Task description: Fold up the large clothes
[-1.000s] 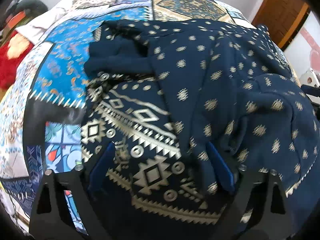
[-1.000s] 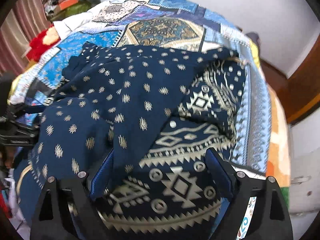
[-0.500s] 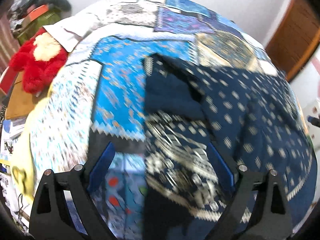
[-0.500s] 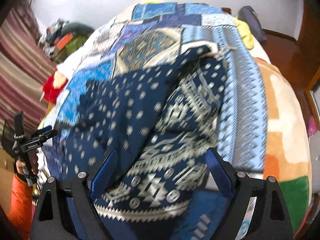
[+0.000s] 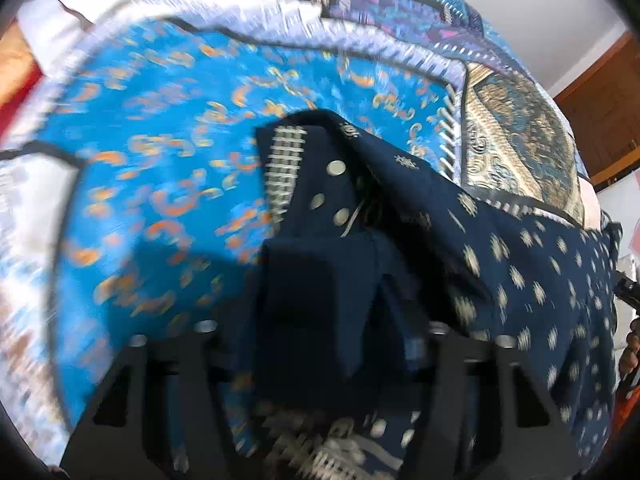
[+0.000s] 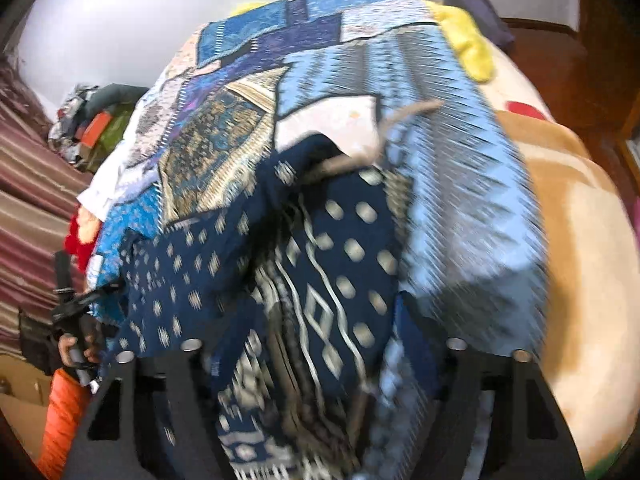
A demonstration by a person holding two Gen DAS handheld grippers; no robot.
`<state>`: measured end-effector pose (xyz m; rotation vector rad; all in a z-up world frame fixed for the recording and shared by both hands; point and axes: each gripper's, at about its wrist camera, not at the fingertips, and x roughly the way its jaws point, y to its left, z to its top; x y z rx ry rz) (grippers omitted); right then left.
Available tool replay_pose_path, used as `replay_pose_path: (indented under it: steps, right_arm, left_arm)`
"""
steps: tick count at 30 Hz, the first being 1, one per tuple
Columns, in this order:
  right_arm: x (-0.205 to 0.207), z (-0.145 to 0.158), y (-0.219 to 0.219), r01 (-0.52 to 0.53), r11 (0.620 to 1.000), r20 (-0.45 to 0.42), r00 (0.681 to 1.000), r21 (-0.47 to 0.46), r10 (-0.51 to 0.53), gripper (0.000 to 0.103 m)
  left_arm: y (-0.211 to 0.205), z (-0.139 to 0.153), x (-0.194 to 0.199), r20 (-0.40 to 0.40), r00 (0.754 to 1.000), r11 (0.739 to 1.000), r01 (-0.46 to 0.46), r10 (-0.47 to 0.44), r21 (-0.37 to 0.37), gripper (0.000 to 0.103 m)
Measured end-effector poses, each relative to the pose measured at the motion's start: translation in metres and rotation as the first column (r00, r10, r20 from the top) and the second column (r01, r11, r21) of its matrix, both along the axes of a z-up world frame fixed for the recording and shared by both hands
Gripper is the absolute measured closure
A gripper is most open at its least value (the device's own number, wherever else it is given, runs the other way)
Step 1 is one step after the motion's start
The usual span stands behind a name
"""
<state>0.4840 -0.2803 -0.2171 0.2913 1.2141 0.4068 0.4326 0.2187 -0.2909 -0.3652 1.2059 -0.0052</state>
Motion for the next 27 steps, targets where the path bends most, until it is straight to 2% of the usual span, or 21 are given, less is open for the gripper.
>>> replay_pose_path:
  steps: [1,2,3,5,6,9,14,17,20,22,23,24,26,27]
  right_arm:
    - [0.007,-0.003,0.004,0.002,1.0,0.003,1.0,0.019,-0.002,0.046]
    - [0.013,-0.006,0.008,0.0,1.0,0.002,1.0,0.024,0.0,0.06]
    - [0.02,-0.01,0.015,-0.005,1.0,0.008,1.0,0.005,0.005,0.072]
    - [0.03,-0.012,0.026,-0.023,1.0,0.028,0.999,-0.001,0.023,0.08]
    - [0.036,-0.011,0.031,-0.031,1.0,0.037,0.999,-0.001,0.031,0.084]
    - [0.059,-0.002,0.056,-0.066,0.994,0.091,0.993,-0.082,0.073,0.088]
    - [0.104,0.017,0.092,-0.093,0.984,0.174,0.977,-0.154,0.12,0.088]
    - [0.128,0.021,0.115,-0.097,0.973,0.219,0.965,-0.211,0.143,0.088]
    - [0.147,0.013,0.131,-0.093,0.96,0.217,0.964,-0.266,0.154,0.087]
    - [0.15,0.01,0.13,-0.077,0.96,0.219,0.966,-0.271,0.139,0.082]
    - [0.15,0.01,0.128,-0.067,0.957,0.227,0.965,-0.281,0.134,0.071]
    - [0.148,0.01,0.124,-0.053,0.952,0.239,0.963,-0.301,0.129,0.048]
    - [0.144,0.008,0.117,0.006,0.92,0.28,0.953,-0.392,0.113,0.015]
    - [0.141,0.006,0.111,0.015,0.911,0.294,0.948,-0.413,0.118,0.013]
  left_arm:
    - [-0.001,-0.001,0.004,0.01,1.0,1.0,-0.006,0.006,-0.005,0.052]
    - [-0.004,-0.001,0.008,0.025,1.0,1.0,-0.01,0.01,0.003,0.06]
    - [-0.007,-0.002,0.013,0.026,1.0,1.0,-0.008,0.008,0.006,0.073]
    - [-0.012,0.0,0.019,0.018,1.0,1.0,-0.013,0.013,0.016,0.083]
    - [-0.014,0.005,0.022,0.025,1.0,0.999,-0.019,0.018,0.046,0.085]
    - [-0.021,0.029,0.03,0.085,0.996,0.988,0.004,-0.017,0.156,0.086]
    - [-0.004,0.068,0.044,0.16,0.987,0.975,-0.047,0.012,0.216,0.086]
    - [0.017,0.068,0.059,0.143,0.988,0.962,-0.085,0.048,0.26,0.086]
    - [0.035,0.051,0.069,0.09,0.991,0.968,-0.113,0.095,0.226,0.084]
    - [0.04,0.032,0.077,0.05,0.991,0.969,-0.129,0.122,0.212,0.081]
    - [0.041,0.026,0.08,0.042,0.991,0.967,-0.136,0.13,0.214,0.075]
    - [0.041,0.022,0.079,0.047,0.99,0.965,-0.139,0.132,0.223,0.075]
    - [0.036,0.021,0.077,0.065,0.989,0.959,-0.142,0.13,0.247,0.074]
    - [0.036,0.021,0.079,0.068,0.99,0.956,-0.139,0.125,0.257,0.074]
